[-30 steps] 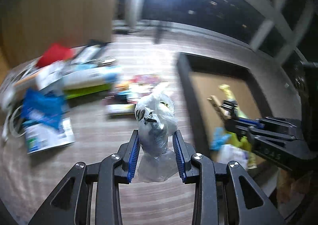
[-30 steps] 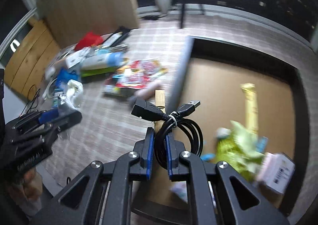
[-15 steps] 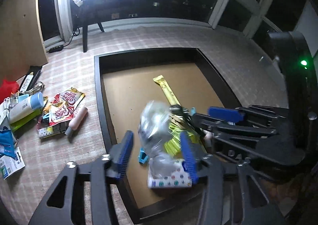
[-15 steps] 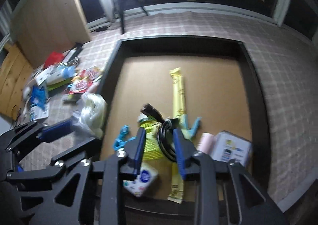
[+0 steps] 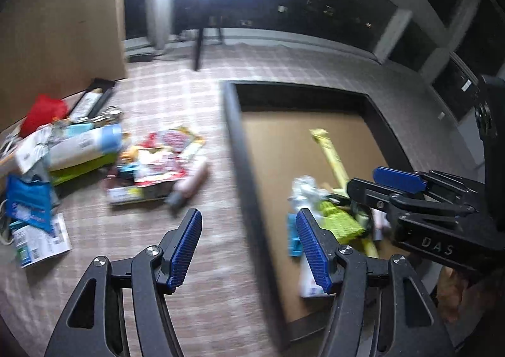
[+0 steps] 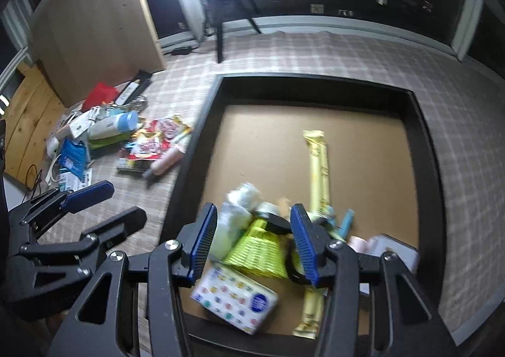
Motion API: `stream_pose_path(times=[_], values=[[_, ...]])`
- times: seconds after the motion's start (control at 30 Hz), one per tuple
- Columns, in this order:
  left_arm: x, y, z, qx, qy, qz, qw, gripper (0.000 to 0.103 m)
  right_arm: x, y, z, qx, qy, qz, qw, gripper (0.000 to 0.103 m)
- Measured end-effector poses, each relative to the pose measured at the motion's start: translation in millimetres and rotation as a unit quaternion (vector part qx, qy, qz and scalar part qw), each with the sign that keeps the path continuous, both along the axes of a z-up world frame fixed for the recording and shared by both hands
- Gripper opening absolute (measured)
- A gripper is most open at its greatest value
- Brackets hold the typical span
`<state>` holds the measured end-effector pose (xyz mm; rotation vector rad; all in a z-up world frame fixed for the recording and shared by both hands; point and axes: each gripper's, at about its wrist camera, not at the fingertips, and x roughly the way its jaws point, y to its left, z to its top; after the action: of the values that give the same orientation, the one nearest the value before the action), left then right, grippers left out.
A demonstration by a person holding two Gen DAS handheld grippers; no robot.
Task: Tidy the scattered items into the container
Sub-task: 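Carry plastic bag and black cable over the tray and release both, then grasp the orange-edged tissue pack with both tools together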
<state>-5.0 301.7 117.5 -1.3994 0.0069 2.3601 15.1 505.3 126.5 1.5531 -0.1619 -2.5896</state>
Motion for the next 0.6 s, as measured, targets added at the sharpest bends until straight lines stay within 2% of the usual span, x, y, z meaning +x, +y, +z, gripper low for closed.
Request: stream_pose_path(times=[0.3, 0.6], values=[[-27.3, -106.6, 4.1, -0.009, 0.003, 0.088, 0.996, 0.059, -35.2, -76.7, 10.3, -0.031, 0.01, 0.055, 0.998, 0.048], [-57.9, -229.8, 0.3, -0.018, -0.004, 0.167, 0.9857, 0.059, -74.2, -180.8, 19.3, -0.072, 0.005, 0.102, 0.992, 0.048]])
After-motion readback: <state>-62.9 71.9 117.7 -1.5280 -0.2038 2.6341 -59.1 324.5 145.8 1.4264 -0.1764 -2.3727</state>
